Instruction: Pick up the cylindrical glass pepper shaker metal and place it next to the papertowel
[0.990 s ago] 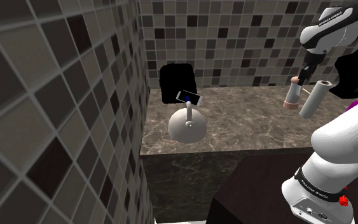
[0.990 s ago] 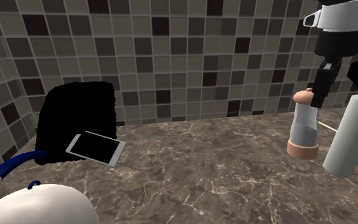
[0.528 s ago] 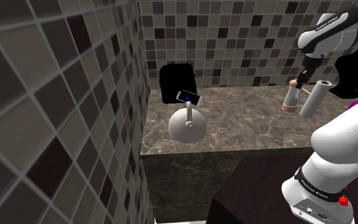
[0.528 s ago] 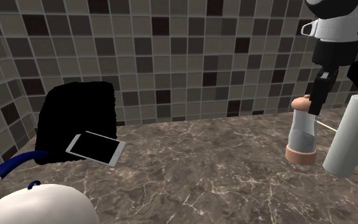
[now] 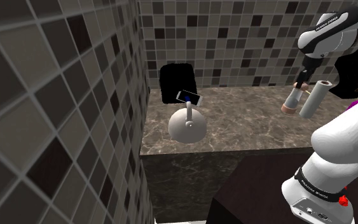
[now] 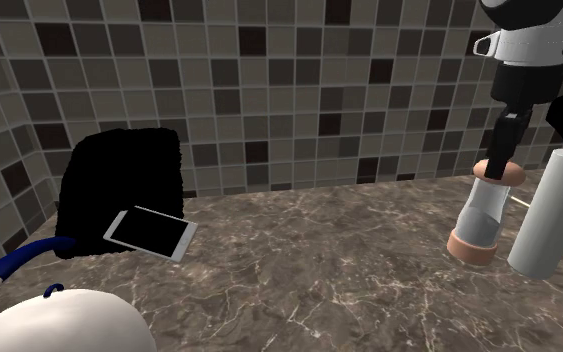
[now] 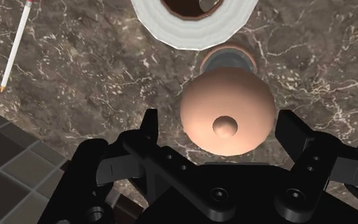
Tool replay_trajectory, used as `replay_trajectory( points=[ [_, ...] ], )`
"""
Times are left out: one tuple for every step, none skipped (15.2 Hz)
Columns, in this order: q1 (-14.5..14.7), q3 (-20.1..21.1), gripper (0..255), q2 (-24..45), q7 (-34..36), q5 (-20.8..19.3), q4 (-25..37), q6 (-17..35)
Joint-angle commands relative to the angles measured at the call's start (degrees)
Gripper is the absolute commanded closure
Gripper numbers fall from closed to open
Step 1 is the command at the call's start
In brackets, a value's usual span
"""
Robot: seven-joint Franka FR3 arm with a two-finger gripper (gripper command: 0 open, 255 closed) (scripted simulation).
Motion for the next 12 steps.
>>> replay_trajectory(
  points=[
    [0.0, 0.0, 0, 0.0, 0.0, 0.0, 0.0, 0.0],
    [0.0, 0.5, 0, -1.4, 0.5, -0.5, 0.8, -2.1],
    [0.0, 1.0, 0, -2.7, 0.8, -1.0, 1.7, -4.2],
    [-0.1, 1.5, 0, -3.8, 1.2, -1.3, 2.6, -6.3],
    [-0.1, 1.9, 0, -4.7, 1.4, -1.5, 3.4, -7.9],
    [-0.1, 1.9, 0, -4.7, 1.4, -1.5, 3.4, -7.9],
    [-0.1, 1.9, 0, -4.7, 1.4, -1.5, 3.4, -7.9],
    [-0.1, 1.9, 0, -4.7, 1.4, -1.5, 3.4, -7.9],
    [-0.1, 1.9, 0, -4.7, 1.4, -1.5, 3.4, -7.9],
    [-0.1, 1.9, 0, -4.7, 1.4, -1.5, 3.4, -7.9],
    [-0.1, 1.9, 0, -4.7, 1.4, -1.5, 3.4, -7.9],
    [-0.1, 1.9, 0, -4.7, 1.4, -1.5, 3.4, -7.9]
  ],
)
